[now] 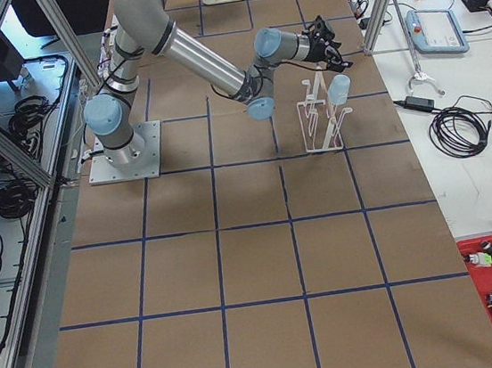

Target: Transfer IKEA cup to right arm and place on rack

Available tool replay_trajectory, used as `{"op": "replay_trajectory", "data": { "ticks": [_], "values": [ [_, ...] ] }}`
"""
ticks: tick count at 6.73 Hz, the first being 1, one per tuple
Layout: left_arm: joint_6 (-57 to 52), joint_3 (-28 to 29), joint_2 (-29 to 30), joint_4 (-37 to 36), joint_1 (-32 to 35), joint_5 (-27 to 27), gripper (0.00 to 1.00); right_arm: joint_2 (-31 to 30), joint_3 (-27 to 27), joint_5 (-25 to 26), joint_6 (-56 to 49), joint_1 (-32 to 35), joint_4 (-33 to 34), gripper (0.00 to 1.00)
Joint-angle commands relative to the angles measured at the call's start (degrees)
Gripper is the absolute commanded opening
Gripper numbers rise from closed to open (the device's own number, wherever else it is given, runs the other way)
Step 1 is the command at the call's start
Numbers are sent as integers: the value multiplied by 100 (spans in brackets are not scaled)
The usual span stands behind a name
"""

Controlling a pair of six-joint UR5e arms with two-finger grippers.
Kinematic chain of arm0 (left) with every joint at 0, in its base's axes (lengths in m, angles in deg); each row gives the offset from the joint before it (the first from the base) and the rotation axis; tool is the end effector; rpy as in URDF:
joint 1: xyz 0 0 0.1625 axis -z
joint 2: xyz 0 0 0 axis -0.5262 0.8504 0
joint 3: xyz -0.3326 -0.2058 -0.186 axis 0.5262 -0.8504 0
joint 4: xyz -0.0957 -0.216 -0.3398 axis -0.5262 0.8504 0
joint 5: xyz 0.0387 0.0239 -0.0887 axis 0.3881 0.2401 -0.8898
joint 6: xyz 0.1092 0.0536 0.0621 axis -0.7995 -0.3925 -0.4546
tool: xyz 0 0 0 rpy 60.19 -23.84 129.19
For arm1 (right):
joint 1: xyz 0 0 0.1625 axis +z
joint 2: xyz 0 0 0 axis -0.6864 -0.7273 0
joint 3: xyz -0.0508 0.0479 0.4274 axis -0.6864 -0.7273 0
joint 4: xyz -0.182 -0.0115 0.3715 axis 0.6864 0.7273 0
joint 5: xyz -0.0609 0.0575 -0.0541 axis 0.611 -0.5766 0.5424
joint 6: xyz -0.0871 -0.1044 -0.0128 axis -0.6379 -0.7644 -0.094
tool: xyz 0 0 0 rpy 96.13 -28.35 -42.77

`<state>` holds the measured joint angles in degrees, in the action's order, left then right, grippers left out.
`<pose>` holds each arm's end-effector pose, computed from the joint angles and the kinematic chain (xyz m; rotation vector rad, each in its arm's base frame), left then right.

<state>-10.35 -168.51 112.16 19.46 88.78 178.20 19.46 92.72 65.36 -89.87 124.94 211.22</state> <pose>0.0934 -0.3751 0.1989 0.0520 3.1219 0.1158 0.0771 -0.6828 0.3255 -0.1728 2.4940 -1.6548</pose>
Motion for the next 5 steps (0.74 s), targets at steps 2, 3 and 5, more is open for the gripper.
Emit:
{"op": "replay_trajectory", "data": {
  "ticks": [2, 3, 5],
  "values": [
    [-11, 30, -32, 29, 1, 69, 2, -632, 209, -6, 79, 740, 16, 100],
    [-11, 74, -93, 20, 1, 69, 0, -772, 437, -6, 907, 944, 34, 100],
    [15, 694, -355, 595, 18, 34, 0, -1386, 964, -94, 3295, 989, 51, 100]
  ]
}}
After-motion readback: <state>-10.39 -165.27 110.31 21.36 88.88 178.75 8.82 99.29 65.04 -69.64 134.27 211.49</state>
